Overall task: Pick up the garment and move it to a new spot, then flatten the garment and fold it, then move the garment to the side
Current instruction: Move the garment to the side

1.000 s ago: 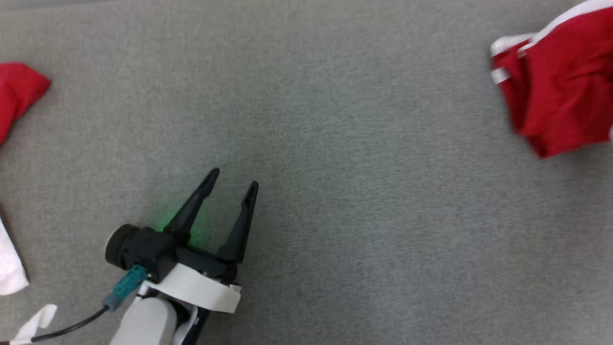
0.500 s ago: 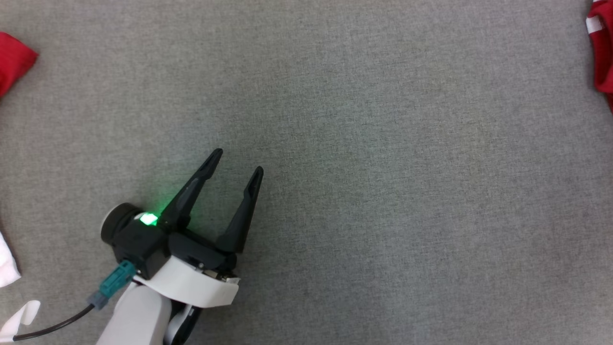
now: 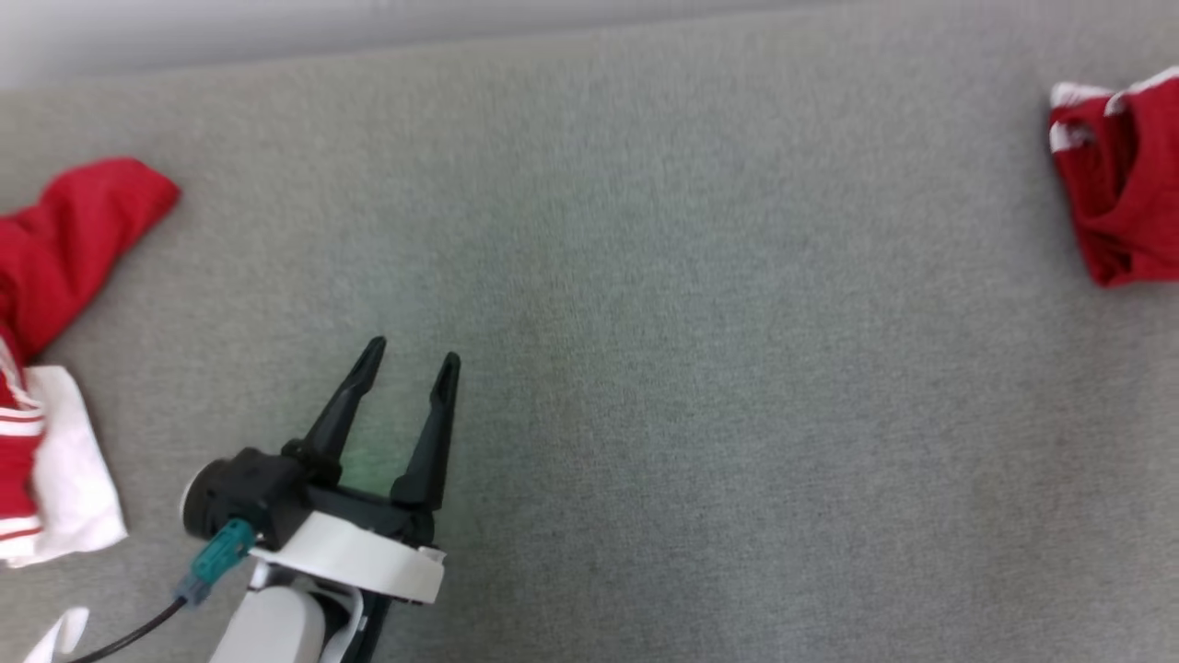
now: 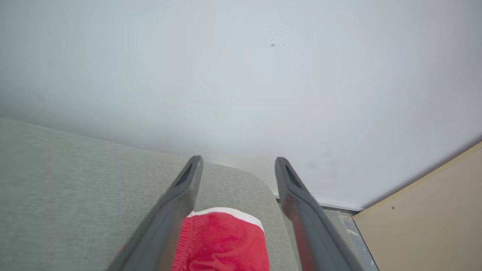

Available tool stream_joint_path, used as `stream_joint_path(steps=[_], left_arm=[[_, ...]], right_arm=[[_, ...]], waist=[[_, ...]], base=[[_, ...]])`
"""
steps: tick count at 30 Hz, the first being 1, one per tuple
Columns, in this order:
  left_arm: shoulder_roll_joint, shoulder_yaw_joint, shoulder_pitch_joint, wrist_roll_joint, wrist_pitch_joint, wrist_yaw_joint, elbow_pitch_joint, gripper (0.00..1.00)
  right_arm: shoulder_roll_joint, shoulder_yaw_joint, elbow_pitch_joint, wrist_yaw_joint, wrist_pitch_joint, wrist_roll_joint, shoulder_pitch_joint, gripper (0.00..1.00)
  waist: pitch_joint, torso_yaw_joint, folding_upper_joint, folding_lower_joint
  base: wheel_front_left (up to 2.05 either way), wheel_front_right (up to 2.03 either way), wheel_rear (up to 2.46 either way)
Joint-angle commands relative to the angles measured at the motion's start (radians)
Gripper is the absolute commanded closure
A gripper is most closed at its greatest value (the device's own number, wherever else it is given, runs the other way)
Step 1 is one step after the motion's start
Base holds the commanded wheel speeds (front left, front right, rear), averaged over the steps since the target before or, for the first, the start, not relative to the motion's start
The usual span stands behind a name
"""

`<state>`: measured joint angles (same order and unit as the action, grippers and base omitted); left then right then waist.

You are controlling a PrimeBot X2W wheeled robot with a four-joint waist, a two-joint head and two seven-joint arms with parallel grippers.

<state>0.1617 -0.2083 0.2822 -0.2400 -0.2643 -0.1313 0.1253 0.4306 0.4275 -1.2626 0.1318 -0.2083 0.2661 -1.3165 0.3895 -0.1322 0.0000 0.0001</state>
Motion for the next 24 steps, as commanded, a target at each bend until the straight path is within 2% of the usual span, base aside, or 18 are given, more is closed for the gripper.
stream_joint_path(steps=[1,7,13,19,24], left_arm=[[-0.004,0.012,-0.023,-0.003,0.000,0.004,0.004,0.00],[-0.025,0.090,-0.082,0.015,0.000,0.017,0.018,0.00],[-0.040,0.154,-0.137,0.028,0.000,0.032,0.025,0.00],[-0.052,0.195,-0.178,0.050,0.000,0.039,0.021,0.00],[-0.072,0.221,-0.218,0.059,0.000,0.039,0.018,0.00]], right_arm=[[-0.010,0.001,0.012,-0.002,-0.011,-0.006,0.033,0.00],[-0.076,0.003,0.132,-0.002,-0.041,0.039,0.148,0.00],[-0.092,-0.018,0.307,-0.002,-0.045,0.118,0.346,0.00],[-0.072,-0.115,0.547,-0.002,-0.048,0.162,0.602,0.00],[-0.116,-0.208,0.773,-0.002,-0.045,0.155,0.847,0.00]], waist=[[-0.086,0.012,0.0000,-0.0001],[-0.223,0.031,0.0000,-0.0001],[-0.315,0.050,0.0000,-0.0001],[-0.354,0.073,0.0000,-0.0001],[-0.379,0.081,0.0000,-0.0001]], base=[[0.00,0.00,0.00],[0.00,0.00,0.00],[0.00,0.00,0.00],[0.00,0.00,0.00],[0.00,0.00,0.00]])
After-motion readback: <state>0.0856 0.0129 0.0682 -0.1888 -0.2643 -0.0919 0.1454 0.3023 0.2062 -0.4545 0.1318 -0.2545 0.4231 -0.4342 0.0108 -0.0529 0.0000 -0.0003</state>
